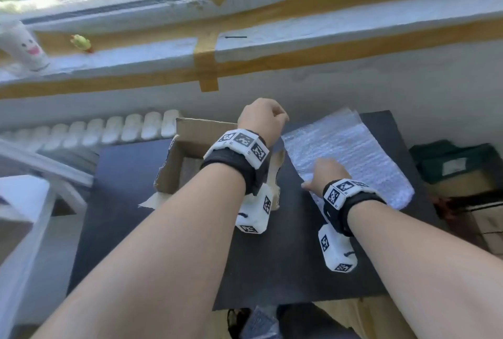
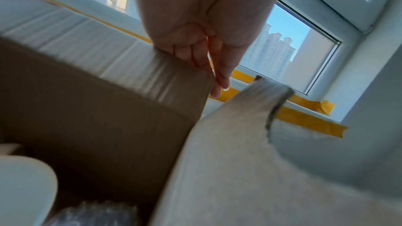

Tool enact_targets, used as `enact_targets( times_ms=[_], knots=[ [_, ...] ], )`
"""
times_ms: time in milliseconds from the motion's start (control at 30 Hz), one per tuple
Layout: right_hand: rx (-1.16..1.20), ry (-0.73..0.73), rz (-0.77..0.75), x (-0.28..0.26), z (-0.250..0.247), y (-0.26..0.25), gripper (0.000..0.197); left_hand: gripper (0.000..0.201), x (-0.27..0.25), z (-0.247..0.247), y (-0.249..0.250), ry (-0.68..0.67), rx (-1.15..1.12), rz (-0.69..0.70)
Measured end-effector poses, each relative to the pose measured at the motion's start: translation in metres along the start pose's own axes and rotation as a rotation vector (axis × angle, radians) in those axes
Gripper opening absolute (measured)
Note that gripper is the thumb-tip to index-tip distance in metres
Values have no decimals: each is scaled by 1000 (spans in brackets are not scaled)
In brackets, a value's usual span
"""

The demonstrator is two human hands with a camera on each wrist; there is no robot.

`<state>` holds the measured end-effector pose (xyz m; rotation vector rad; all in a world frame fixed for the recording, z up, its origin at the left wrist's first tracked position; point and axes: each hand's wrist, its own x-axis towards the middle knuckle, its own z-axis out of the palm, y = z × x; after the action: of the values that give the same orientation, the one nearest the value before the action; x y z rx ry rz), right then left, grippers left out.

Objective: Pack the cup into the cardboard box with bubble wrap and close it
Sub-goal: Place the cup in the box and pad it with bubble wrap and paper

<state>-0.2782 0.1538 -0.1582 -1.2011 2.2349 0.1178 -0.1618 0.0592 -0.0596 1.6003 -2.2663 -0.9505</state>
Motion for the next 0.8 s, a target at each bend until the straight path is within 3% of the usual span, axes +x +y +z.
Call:
enact_targets(
  times_ms=[133,400,633,800],
  knots=[
    [-58,53,33,0,15,3,53,26,0,8,-9,-7,-16,28],
    [-159,56,-4,-6,-4,3,14,26,-5,7,-7,18,-27,57],
    [-25,325,-28,-32,-63,-17,19,32,-19,-29,8,54,53,0],
    [111,506,-141,-66,-124,-43,22,31,-29,-58,16,51,42,-106]
  ],
)
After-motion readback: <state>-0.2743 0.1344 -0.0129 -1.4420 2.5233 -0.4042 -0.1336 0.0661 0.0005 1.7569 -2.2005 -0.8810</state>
